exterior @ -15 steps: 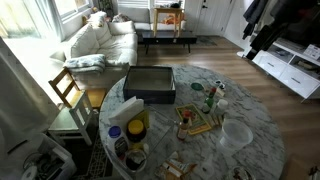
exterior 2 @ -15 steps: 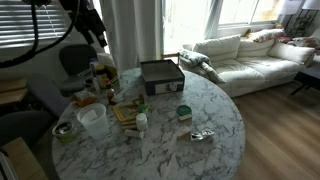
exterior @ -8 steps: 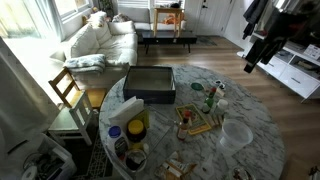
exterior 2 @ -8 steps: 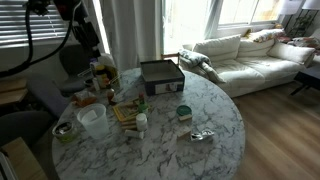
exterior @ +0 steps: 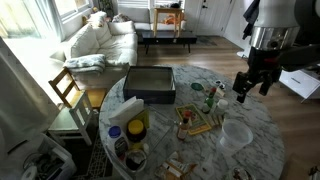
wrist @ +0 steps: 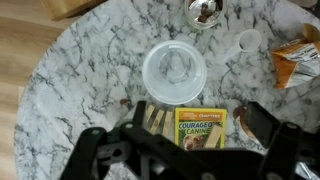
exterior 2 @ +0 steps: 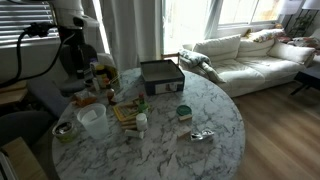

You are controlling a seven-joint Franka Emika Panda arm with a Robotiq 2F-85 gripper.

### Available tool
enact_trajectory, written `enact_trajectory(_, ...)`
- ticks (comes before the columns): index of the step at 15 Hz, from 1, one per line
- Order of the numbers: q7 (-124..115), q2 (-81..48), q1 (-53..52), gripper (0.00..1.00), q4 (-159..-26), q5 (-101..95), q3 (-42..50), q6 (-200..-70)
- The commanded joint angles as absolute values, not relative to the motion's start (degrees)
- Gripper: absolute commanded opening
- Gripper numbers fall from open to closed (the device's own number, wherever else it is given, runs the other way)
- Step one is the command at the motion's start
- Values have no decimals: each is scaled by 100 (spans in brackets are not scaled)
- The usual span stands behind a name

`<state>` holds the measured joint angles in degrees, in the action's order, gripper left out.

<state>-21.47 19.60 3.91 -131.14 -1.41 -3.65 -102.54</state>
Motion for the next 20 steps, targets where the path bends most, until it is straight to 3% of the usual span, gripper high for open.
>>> enact_trajectory(1,-2165,1952,357,100,-13105,-146,-331,-10239)
enact_trajectory(8,-2182,1955,358,100,-13104,-139,-332,-10220)
enact_trajectory(20,-2682,1234,208,100,-14771,428,-480,-12971)
